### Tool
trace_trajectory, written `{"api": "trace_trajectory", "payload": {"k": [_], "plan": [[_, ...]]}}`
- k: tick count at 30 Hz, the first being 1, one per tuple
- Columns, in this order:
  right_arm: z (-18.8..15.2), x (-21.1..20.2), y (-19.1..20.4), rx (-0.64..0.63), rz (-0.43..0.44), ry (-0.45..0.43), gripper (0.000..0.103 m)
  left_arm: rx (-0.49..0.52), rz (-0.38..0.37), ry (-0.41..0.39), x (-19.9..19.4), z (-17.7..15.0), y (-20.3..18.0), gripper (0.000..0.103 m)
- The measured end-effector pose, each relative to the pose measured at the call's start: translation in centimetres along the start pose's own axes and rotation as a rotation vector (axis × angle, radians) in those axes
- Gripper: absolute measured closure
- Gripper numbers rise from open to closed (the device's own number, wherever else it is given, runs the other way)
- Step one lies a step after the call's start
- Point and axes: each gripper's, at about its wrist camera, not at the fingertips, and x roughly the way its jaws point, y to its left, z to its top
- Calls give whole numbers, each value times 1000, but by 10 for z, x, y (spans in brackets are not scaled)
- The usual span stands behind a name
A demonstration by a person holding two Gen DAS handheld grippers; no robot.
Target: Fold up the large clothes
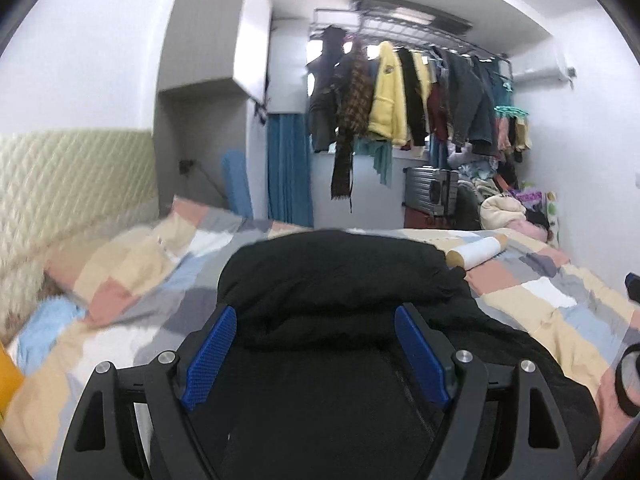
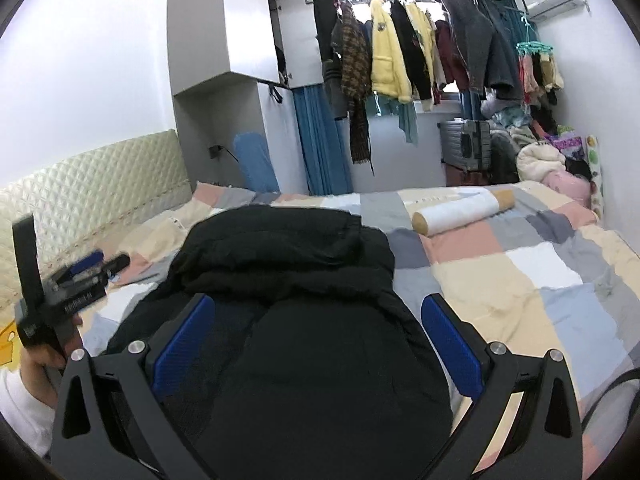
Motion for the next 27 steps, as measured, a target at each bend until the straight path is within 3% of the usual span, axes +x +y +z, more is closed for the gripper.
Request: {"api": "trace_trajectory", "payload": {"k": [6, 12, 15, 19, 27], "plan": [[38, 22, 7, 11, 45, -30, 0, -109, -12, 58, 16, -16, 30, 22], [81, 126, -9, 144, 127, 75, 2, -112, 15, 61, 41, -27, 38, 22], [73, 187, -27, 180, 89, 130, 9, -123, 3, 100, 58, -35, 38, 22], [47, 237, -47, 219, 85, 206, 23, -80, -25, 122, 76, -43, 26, 22], [12, 304, -74, 297, 124, 259, 28, -83, -38, 145, 101, -55, 15, 22]]}}
